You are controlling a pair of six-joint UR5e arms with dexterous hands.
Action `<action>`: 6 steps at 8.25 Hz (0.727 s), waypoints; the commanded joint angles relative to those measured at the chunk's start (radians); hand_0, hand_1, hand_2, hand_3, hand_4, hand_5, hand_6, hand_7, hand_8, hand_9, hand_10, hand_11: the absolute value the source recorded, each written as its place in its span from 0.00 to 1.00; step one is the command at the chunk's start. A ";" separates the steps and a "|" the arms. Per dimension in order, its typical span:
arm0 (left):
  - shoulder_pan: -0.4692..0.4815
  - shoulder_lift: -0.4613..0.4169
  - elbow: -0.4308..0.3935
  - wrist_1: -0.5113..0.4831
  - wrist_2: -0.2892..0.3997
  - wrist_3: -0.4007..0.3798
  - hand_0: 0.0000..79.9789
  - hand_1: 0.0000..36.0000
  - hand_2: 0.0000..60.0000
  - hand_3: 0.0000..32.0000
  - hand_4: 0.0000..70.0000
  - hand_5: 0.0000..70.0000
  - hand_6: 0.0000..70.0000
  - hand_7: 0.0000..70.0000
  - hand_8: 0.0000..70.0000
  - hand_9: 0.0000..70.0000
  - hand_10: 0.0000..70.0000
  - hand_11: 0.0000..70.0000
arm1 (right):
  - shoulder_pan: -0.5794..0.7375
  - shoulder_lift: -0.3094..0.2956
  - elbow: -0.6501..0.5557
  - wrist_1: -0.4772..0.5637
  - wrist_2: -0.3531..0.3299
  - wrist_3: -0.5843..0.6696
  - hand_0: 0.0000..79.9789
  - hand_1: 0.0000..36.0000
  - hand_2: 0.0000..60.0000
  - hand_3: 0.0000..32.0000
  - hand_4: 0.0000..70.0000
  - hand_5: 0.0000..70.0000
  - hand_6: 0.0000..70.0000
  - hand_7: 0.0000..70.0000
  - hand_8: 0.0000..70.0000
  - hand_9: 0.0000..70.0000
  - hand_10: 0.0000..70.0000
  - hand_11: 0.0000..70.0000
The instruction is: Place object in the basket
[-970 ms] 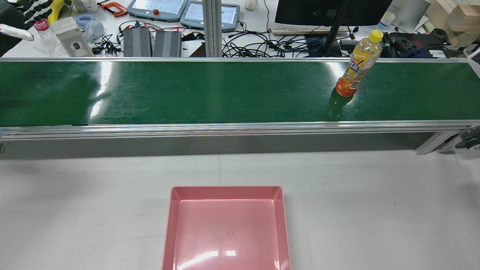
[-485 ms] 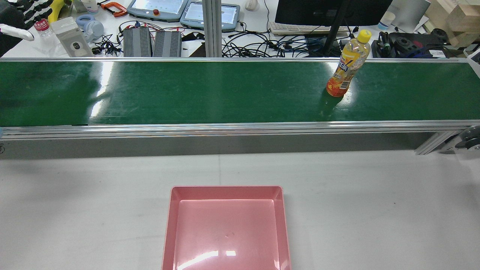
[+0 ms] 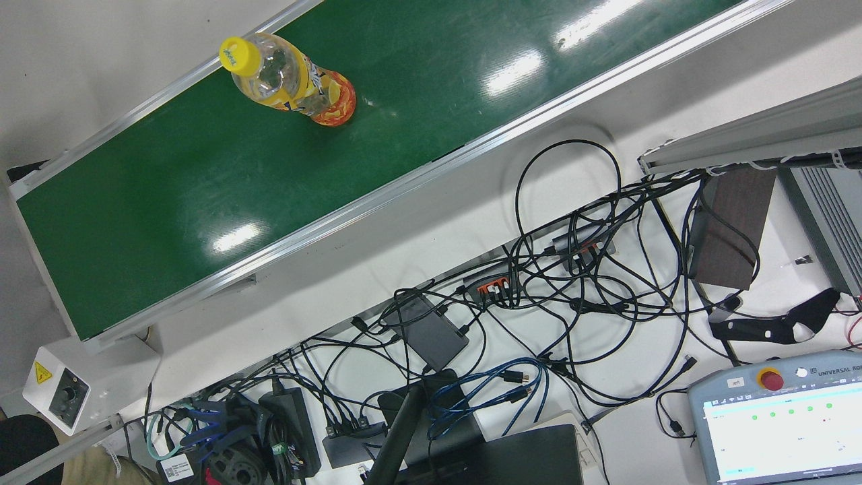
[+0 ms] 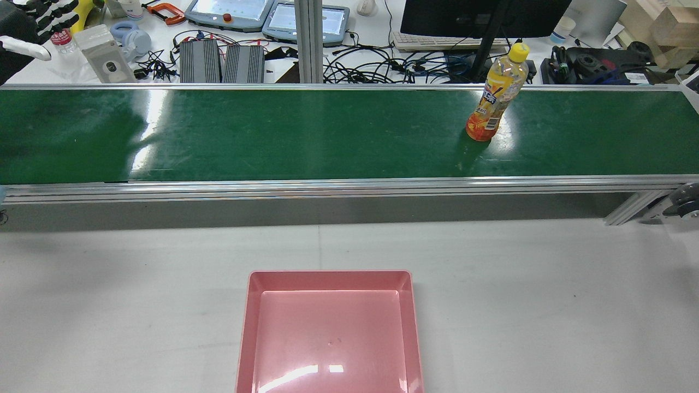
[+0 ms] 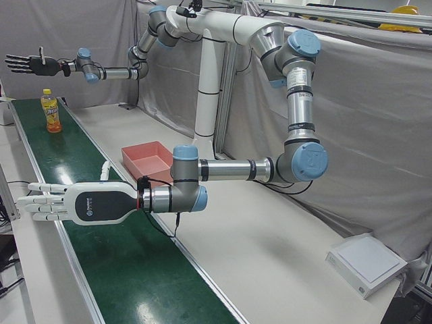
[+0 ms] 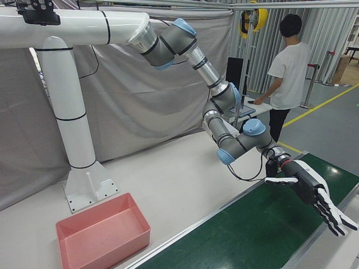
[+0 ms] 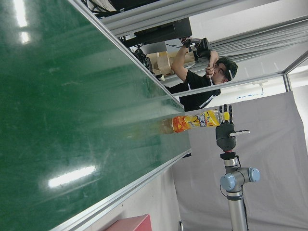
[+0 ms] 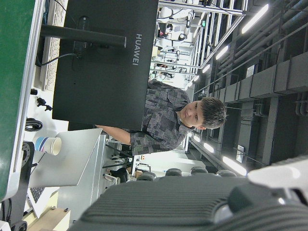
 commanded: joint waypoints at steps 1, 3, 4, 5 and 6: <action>0.002 0.000 0.000 0.000 0.000 0.000 0.63 0.12 0.00 0.00 0.22 0.12 0.00 0.00 0.07 0.13 0.07 0.12 | 0.000 0.000 0.000 -0.001 -0.001 0.000 0.00 0.00 0.00 0.00 0.00 0.00 0.00 0.00 0.00 0.00 0.00 0.00; 0.002 0.002 0.000 0.000 0.000 0.000 0.63 0.12 0.00 0.00 0.23 0.11 0.00 0.00 0.07 0.13 0.07 0.12 | 0.000 0.000 0.000 -0.001 -0.001 0.000 0.00 0.00 0.00 0.00 0.00 0.00 0.00 0.00 0.00 0.00 0.00 0.00; 0.002 0.002 0.000 0.000 0.000 0.000 0.62 0.12 0.00 0.00 0.22 0.11 0.00 0.00 0.07 0.13 0.07 0.12 | 0.000 0.000 0.000 -0.001 -0.001 0.000 0.00 0.00 0.00 0.00 0.00 0.00 0.00 0.00 0.00 0.00 0.00 0.00; 0.002 0.002 -0.001 0.000 0.000 0.000 0.63 0.12 0.00 0.00 0.23 0.11 0.00 0.00 0.07 0.13 0.08 0.12 | 0.000 0.000 0.000 -0.001 0.000 0.000 0.00 0.00 0.00 0.00 0.00 0.00 0.00 0.00 0.00 0.00 0.00 0.00; 0.002 0.000 0.000 0.000 0.000 0.000 0.63 0.12 0.00 0.00 0.23 0.12 0.00 0.00 0.07 0.13 0.08 0.12 | 0.000 0.000 0.000 -0.001 0.001 0.000 0.00 0.00 0.00 0.00 0.00 0.00 0.00 0.00 0.00 0.00 0.00 0.00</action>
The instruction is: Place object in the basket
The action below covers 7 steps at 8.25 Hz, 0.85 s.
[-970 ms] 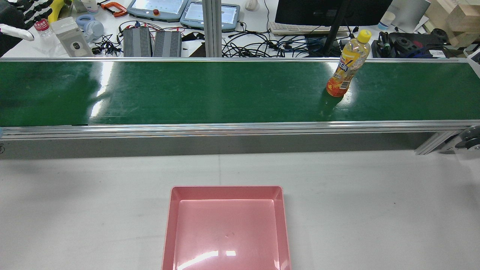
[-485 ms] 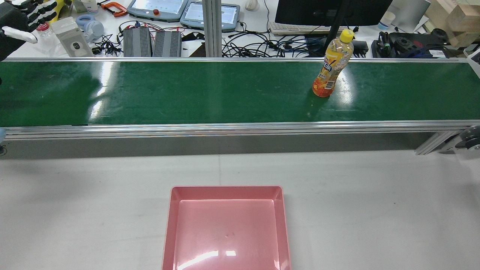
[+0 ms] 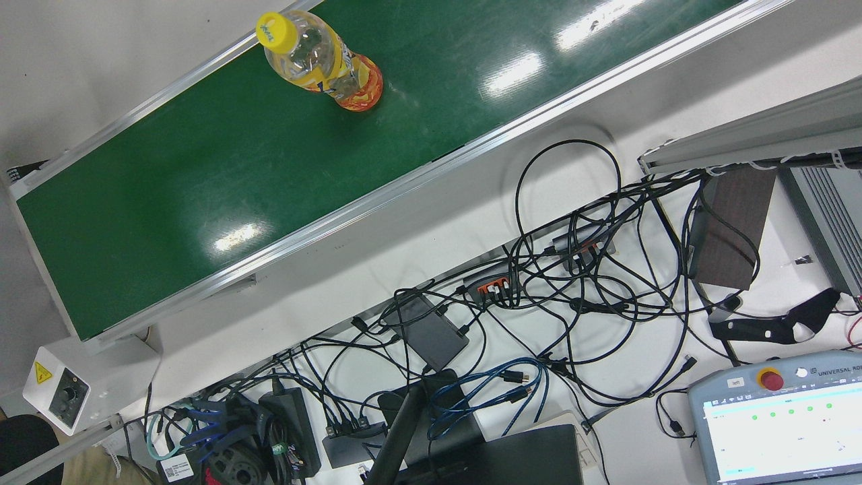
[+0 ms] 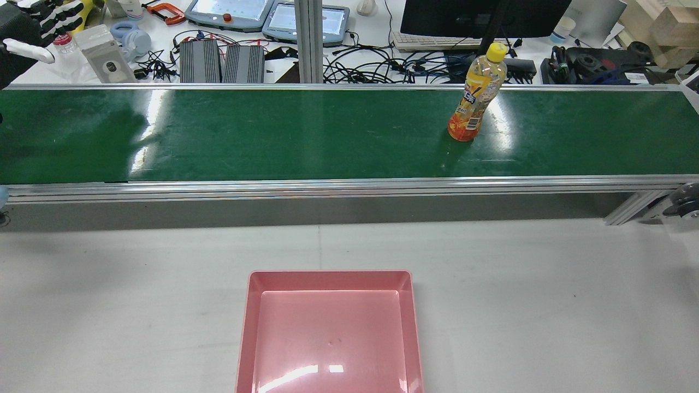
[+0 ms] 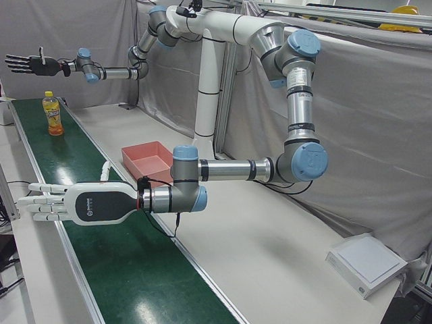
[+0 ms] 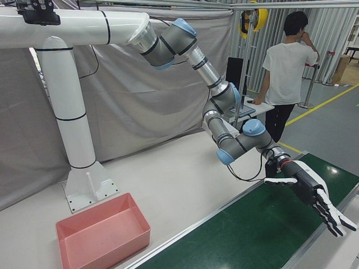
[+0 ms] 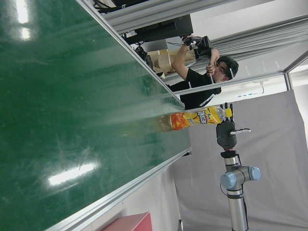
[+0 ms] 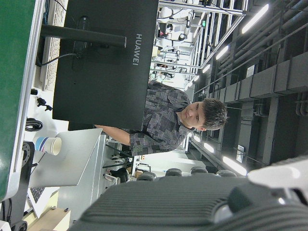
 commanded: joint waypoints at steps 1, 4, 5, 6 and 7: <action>0.002 -0.001 0.000 0.000 0.000 0.000 0.63 0.12 0.00 0.00 0.23 0.12 0.00 0.00 0.07 0.13 0.08 0.13 | 0.000 0.000 0.000 0.000 -0.001 0.000 0.00 0.00 0.00 0.00 0.00 0.00 0.00 0.00 0.00 0.00 0.00 0.00; 0.009 -0.001 0.000 0.002 0.000 0.000 0.62 0.12 0.00 0.00 0.23 0.12 0.00 0.00 0.07 0.13 0.08 0.14 | 0.000 0.000 0.000 0.000 -0.001 0.000 0.00 0.00 0.00 0.00 0.00 0.00 0.00 0.00 0.00 0.00 0.00 0.00; 0.009 -0.001 -0.001 0.002 0.000 0.000 0.62 0.12 0.00 0.00 0.23 0.12 0.00 0.00 0.07 0.13 0.08 0.13 | 0.000 0.000 0.000 0.000 0.001 0.000 0.00 0.00 0.00 0.00 0.00 0.00 0.00 0.00 0.00 0.00 0.00 0.00; 0.009 -0.001 -0.001 0.002 0.000 0.000 0.63 0.13 0.00 0.00 0.22 0.11 0.00 0.00 0.07 0.13 0.08 0.13 | 0.000 0.000 0.000 0.000 -0.001 0.000 0.00 0.00 0.00 0.00 0.00 0.00 0.00 0.00 0.00 0.00 0.00 0.00; 0.009 -0.001 -0.001 0.002 0.000 0.000 0.62 0.08 0.00 0.00 0.22 0.11 0.00 0.00 0.07 0.13 0.07 0.11 | 0.000 0.000 0.000 0.000 -0.001 0.000 0.00 0.00 0.00 0.00 0.00 0.00 0.00 0.00 0.00 0.00 0.00 0.00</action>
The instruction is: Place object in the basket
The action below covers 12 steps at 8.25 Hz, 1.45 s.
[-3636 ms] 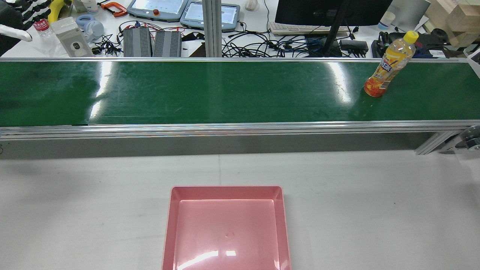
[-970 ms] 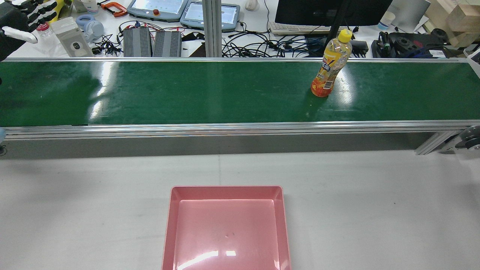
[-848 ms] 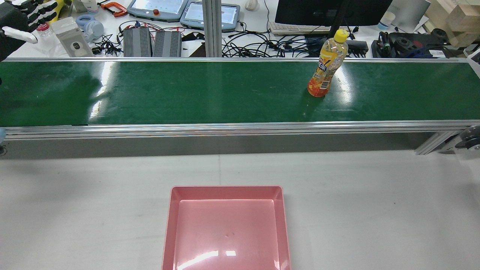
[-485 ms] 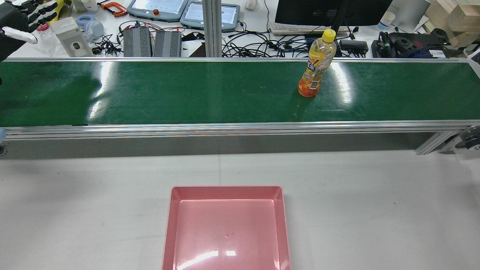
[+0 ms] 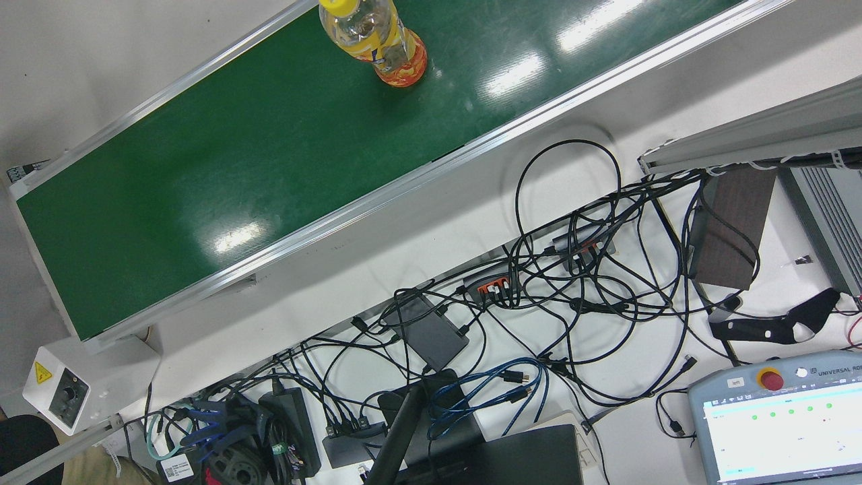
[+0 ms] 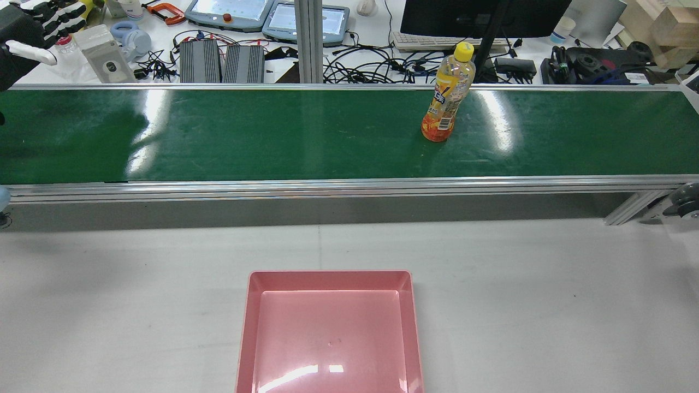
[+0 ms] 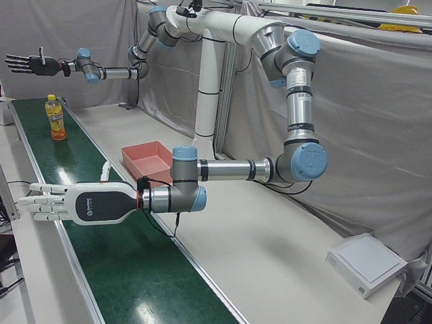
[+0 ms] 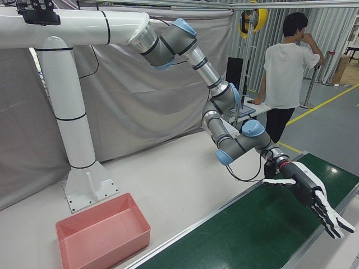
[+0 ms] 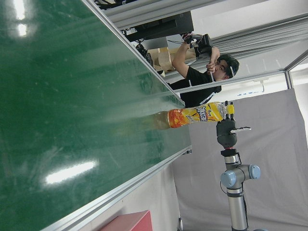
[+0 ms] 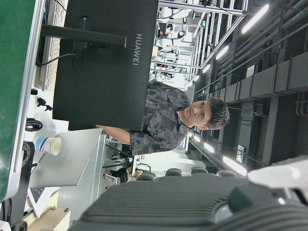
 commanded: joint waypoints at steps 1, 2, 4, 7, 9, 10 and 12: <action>0.001 -0.002 0.001 0.000 0.000 0.000 0.62 0.05 0.00 0.00 0.22 0.11 0.00 0.00 0.06 0.12 0.07 0.11 | 0.000 0.000 0.000 0.000 -0.001 0.000 0.00 0.00 0.00 0.00 0.00 0.00 0.00 0.00 0.00 0.00 0.00 0.00; 0.001 -0.002 0.001 0.000 0.000 0.000 0.62 0.04 0.00 0.00 0.23 0.11 0.00 0.00 0.07 0.14 0.07 0.12 | 0.000 0.000 0.000 0.000 -0.001 0.000 0.00 0.00 0.00 0.00 0.00 0.00 0.00 0.00 0.00 0.00 0.00 0.00; 0.001 -0.002 0.000 0.000 0.000 0.000 0.62 0.07 0.00 0.00 0.23 0.11 0.00 0.00 0.07 0.13 0.07 0.12 | 0.000 0.000 0.000 0.000 0.001 0.000 0.00 0.00 0.00 0.00 0.00 0.00 0.00 0.00 0.00 0.00 0.00 0.00; 0.001 -0.002 0.000 0.000 0.000 0.000 0.62 0.08 0.00 0.00 0.23 0.11 0.00 0.00 0.07 0.13 0.08 0.13 | 0.000 0.000 0.000 0.000 0.001 0.000 0.00 0.00 0.00 0.00 0.00 0.00 0.00 0.00 0.00 0.00 0.00 0.00; 0.007 -0.008 0.000 0.000 0.000 0.000 0.62 0.07 0.00 0.00 0.23 0.12 0.00 0.00 0.07 0.14 0.08 0.13 | 0.000 0.000 0.000 0.000 0.001 0.000 0.00 0.00 0.00 0.00 0.00 0.00 0.00 0.00 0.00 0.00 0.00 0.00; 0.012 -0.008 0.001 0.000 0.000 0.000 0.62 0.07 0.00 0.00 0.22 0.11 0.00 0.00 0.07 0.13 0.08 0.12 | 0.000 0.000 0.000 0.000 -0.001 0.000 0.00 0.00 0.00 0.00 0.00 0.00 0.00 0.00 0.00 0.00 0.00 0.00; 0.012 -0.008 0.001 0.000 0.000 0.000 0.62 0.07 0.00 0.00 0.23 0.11 0.00 0.00 0.07 0.13 0.08 0.13 | 0.000 0.000 0.000 0.000 -0.001 0.000 0.00 0.00 0.00 0.00 0.00 0.00 0.00 0.00 0.00 0.00 0.00 0.00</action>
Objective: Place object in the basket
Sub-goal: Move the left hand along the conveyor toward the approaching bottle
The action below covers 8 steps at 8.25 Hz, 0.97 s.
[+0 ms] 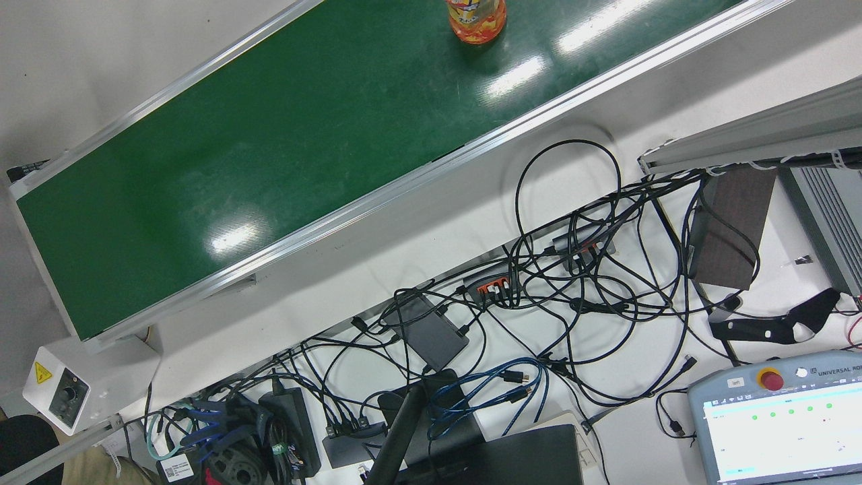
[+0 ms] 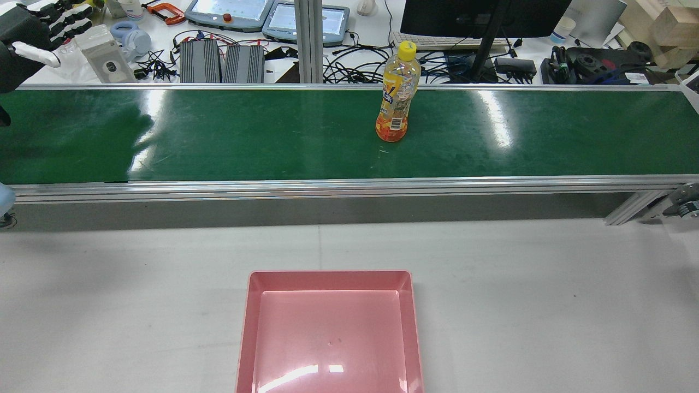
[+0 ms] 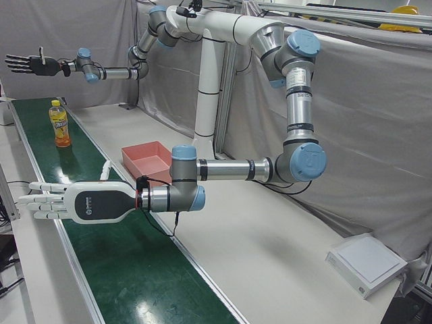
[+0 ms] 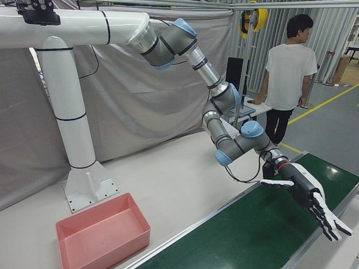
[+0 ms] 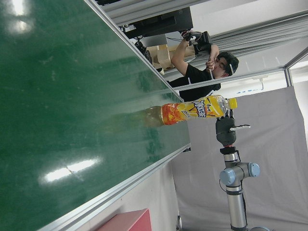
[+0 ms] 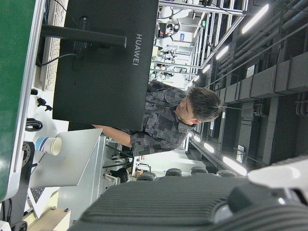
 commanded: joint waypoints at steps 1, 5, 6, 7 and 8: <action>0.002 -0.001 0.000 0.000 0.000 0.000 0.62 0.08 0.00 0.00 0.23 0.11 0.00 0.00 0.07 0.13 0.08 0.13 | 0.000 0.000 0.000 0.000 0.000 0.000 0.00 0.00 0.00 0.00 0.00 0.00 0.00 0.00 0.00 0.00 0.00 0.00; 0.002 -0.001 -0.005 0.000 0.000 0.000 0.62 0.08 0.00 0.00 0.22 0.12 0.00 0.00 0.07 0.14 0.08 0.13 | 0.000 0.000 -0.002 0.000 0.001 0.000 0.00 0.00 0.00 0.00 0.00 0.00 0.00 0.00 0.00 0.00 0.00 0.00; 0.002 -0.001 -0.003 0.000 0.000 0.000 0.62 0.08 0.00 0.00 0.22 0.11 0.00 0.00 0.07 0.14 0.07 0.12 | 0.000 -0.002 -0.002 0.000 0.000 0.000 0.00 0.00 0.00 0.00 0.00 0.00 0.00 0.00 0.00 0.00 0.00 0.00; 0.002 -0.001 -0.003 0.000 0.000 0.000 0.62 0.08 0.00 0.00 0.23 0.12 0.00 0.00 0.07 0.13 0.08 0.12 | 0.000 0.000 0.000 0.000 0.000 0.000 0.00 0.00 0.00 0.00 0.00 0.00 0.00 0.00 0.00 0.00 0.00 0.00; 0.002 -0.001 -0.005 0.000 0.000 0.000 0.62 0.08 0.00 0.00 0.22 0.11 0.00 0.00 0.07 0.13 0.07 0.12 | 0.000 0.000 0.000 0.000 0.000 0.000 0.00 0.00 0.00 0.00 0.00 0.00 0.00 0.00 0.00 0.00 0.00 0.00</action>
